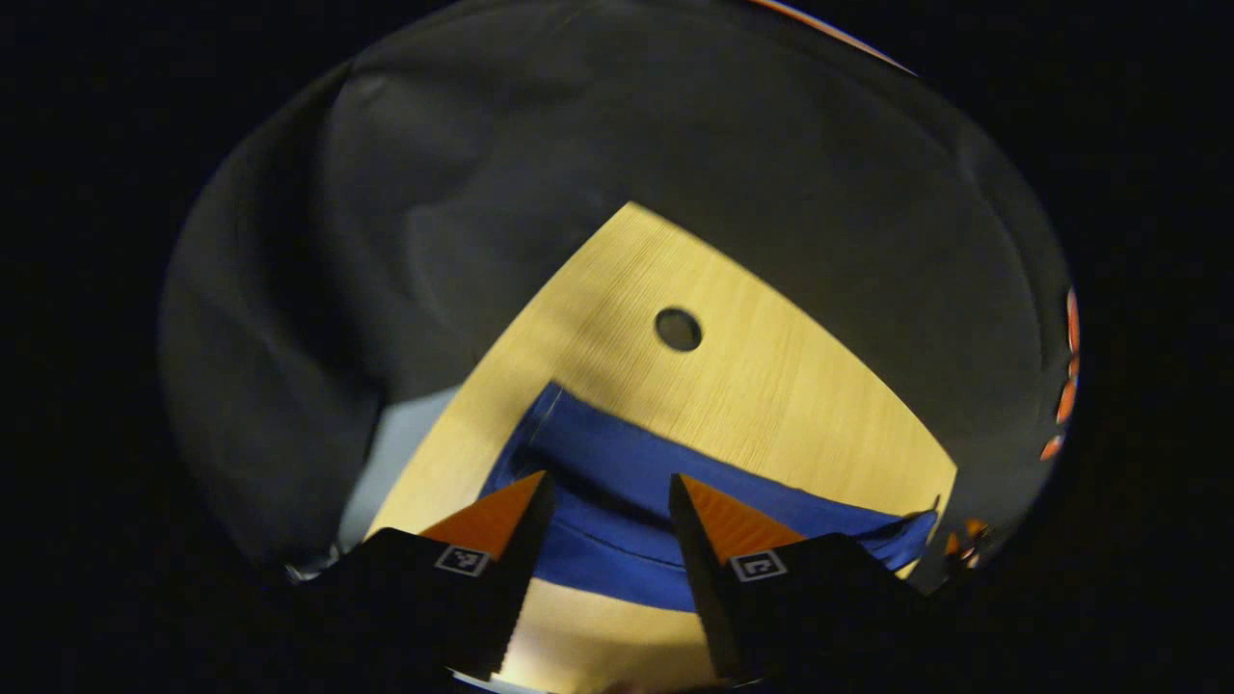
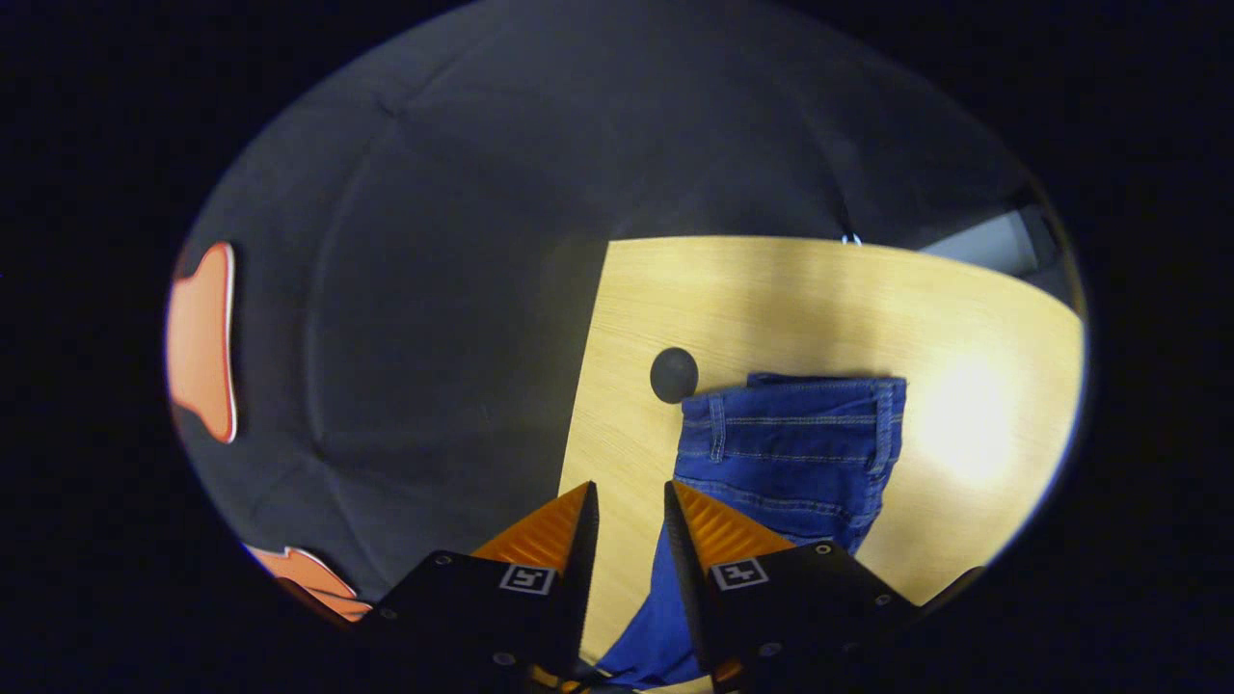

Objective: Grasp the waist and the cuffs of the jeans and fold them to make the two legs overlap; first hold the waist and fold one-third of the jeans toward the cuffs, then hold the cuffs and fold the remaining one-third in the same direction to finish folding.

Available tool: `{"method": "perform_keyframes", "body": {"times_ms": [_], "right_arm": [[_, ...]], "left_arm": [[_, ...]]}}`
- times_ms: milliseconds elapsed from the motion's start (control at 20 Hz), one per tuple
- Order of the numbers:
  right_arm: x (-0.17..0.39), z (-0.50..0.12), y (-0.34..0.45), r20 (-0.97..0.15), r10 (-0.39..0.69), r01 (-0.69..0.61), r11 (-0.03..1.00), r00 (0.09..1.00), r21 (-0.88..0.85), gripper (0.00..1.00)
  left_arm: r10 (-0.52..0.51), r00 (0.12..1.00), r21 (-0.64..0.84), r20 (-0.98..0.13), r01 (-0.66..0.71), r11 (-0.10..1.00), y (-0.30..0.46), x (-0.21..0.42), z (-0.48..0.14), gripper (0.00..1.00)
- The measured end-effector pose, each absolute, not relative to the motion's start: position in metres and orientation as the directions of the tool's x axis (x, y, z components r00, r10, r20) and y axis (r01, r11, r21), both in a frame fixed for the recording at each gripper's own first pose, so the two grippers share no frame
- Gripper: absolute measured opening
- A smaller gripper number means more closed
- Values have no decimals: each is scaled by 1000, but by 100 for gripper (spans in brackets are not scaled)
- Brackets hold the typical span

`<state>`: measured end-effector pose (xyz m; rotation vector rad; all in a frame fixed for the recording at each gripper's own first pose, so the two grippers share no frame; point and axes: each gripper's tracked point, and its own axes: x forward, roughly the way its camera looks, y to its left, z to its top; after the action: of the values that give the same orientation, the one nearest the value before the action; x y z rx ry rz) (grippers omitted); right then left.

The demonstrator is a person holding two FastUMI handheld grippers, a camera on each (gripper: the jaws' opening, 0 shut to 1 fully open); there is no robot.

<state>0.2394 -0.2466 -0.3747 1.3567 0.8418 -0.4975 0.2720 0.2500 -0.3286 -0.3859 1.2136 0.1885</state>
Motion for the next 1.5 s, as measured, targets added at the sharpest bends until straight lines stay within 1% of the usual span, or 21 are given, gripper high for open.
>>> {"method": "perform_keyframes", "body": {"times_ms": [50,100,150,200,250,300,350,400,550,650,750,900,1000,1050,1100,1150,1200,1250,1350,1400,1500], "right_arm": [[233,-371,-248,-769,131,733,238,626,638,49],[224,-370,-253,-776,103,726,294,623,622,50],[214,-370,-256,-789,77,724,351,610,594,55],[201,-372,-260,-808,53,729,402,586,555,75],[191,-378,-263,-825,31,729,450,565,516,68],[182,-384,-263,-843,22,732,484,538,480,84],[176,-393,-261,-851,30,726,505,525,466,87],[171,-399,-258,-853,34,727,507,520,463,90],[153,-413,-262,-865,10,743,508,501,436,96],[144,-424,-265,-876,-18,737,550,482,393,96],[137,-436,-267,-890,-40,736,580,454,349,96],[140,-460,-263,-905,-9,767,533,426,356,97],[149,-471,-263,-903,16,777,503,430,379,97],[153,-477,-262,-905,14,781,500,426,375,97],[154,-483,-262,-909,13,786,498,417,367,97],[152,-490,-257,-919,23,792,498,394,352,96],[152,-487,-263,-918,-9,794,506,395,337,96],[155,-494,-264,-919,-7,787,517,395,335,88],[150,-495,-268,-923,-33,786,537,384,307,86],[149,-497,-273,-921,-58,780,554,386,292,68],[149,-500,-270,-913,-74,746,604,402,280,47]], "left_arm": [[-74,419,-215,-905,-300,929,239,282,-306,81],[-74,486,-227,-871,-264,938,233,291,-289,81],[-70,543,-224,-837,-224,949,228,291,-276,83],[-46,598,-200,-800,-194,960,223,295,-260,88],[-37,641,-184,-766,-165,969,220,301,-255,87],[-35,684,-173,-729,-134,976,215,303,-246,87],[-33,726,-161,-687,-107,981,215,305,-238,94],[-40,769,-153,-639,-75,985,208,307,-225,94],[-63,870,-127,-490,0,992,177,300,-179,94],[-68,903,-86,-425,34,996,156,295,-161,94],[-77,920,-51,-385,62,997,139,282,-142,94],[-83,933,-41,-351,73,996,116,263,-119,94],[-86,940,-29,-329,81,996,100,249,-106,89],[-87,943,-18,-320,86,996,94,243,-101,94],[-82,945,0,-317,86,996,91,238,-95,89],[-75,947,15,-312,84,996,90,234,-91,93],[-70,949,19,-306,80,997,87,231,-85,93],[-63,952,16,-301,71,997,86,226,-81,89],[-62,950,-4,-306,64,998,83,218,-81,93],[-63,948,-18,-313,60,998,82,215,-83,93],[-56,940,-33,-337,48,998,81,207,-89,89]]}}
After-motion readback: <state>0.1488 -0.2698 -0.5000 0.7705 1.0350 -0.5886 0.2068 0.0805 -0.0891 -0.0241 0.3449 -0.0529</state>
